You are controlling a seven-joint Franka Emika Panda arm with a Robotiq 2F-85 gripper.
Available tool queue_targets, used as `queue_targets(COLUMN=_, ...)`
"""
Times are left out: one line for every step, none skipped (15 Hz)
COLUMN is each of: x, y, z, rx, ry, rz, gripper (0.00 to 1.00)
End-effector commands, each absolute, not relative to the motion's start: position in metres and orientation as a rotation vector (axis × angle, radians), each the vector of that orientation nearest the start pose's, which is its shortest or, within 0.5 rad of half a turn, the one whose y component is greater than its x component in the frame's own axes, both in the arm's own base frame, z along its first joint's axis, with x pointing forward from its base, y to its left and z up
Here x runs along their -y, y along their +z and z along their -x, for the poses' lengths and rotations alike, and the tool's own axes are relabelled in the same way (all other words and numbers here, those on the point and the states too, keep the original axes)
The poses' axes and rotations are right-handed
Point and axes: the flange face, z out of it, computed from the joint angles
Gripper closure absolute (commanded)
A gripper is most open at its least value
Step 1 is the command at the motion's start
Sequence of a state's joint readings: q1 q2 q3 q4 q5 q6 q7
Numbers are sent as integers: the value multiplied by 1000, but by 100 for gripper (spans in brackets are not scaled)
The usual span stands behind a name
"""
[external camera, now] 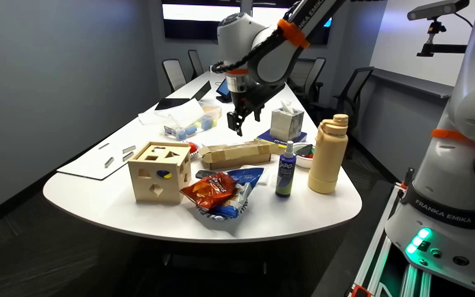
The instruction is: Open the brown box.
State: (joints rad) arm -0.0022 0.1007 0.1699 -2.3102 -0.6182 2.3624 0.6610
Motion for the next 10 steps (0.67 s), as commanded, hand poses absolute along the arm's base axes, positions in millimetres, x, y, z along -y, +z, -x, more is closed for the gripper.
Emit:
queue_targets(x=-84, y=269, z=-534, rx=-44, ry=-164, rz=3530, gripper=0)
queue_targets(x=-85, y=262, z=-536, rx=-42, ry=-144, rz=3532, gripper=0)
queue_targets(x=-86, y=255, z=-538, rx=-34, ry=-123, rz=3533, gripper=0)
queue_targets(x=-87, y=248, z=-539, rx=-28, ry=-106, rz=3538, gripper=0)
queue_targets(x=-87, y=241, z=-542, rx=-26, ry=-93, rz=3542, gripper=0)
queue_targets(x=-88, y=235, z=-544, rx=-20, ry=-87, rz=3544, gripper=0)
queue_targets(x=-88, y=229, z=-546, rx=-19, ry=-84, rz=3548, gripper=0)
queue_targets(x=-89, y=224, z=-549, rx=-15, ry=-83, rz=3551, gripper=0)
queue_targets(x=-88, y=219, z=-553, rx=-12, ry=-80, rz=3553, gripper=0)
queue_targets(x=-87, y=214, z=-556, rx=-8, ry=-78, rz=3552, gripper=0)
